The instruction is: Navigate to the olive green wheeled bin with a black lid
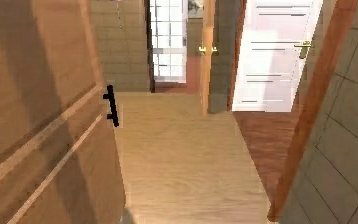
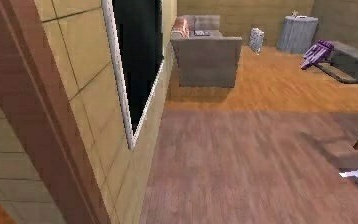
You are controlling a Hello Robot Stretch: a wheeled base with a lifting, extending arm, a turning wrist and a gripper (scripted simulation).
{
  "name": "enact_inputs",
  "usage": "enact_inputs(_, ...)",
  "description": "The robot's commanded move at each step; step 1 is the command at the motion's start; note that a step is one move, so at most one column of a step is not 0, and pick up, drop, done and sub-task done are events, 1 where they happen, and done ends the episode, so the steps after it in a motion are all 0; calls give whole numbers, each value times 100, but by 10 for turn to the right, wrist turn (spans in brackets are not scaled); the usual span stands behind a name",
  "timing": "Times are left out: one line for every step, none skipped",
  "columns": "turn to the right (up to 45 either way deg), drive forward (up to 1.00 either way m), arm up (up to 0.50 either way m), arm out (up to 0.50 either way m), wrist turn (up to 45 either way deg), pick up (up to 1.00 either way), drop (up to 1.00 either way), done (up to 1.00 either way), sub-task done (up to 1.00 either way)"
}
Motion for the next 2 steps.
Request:
enact_inputs(0,100,0,0,0,0,0,0,0)
enact_inputs(120,0,0,0,0,0,0,0,0)
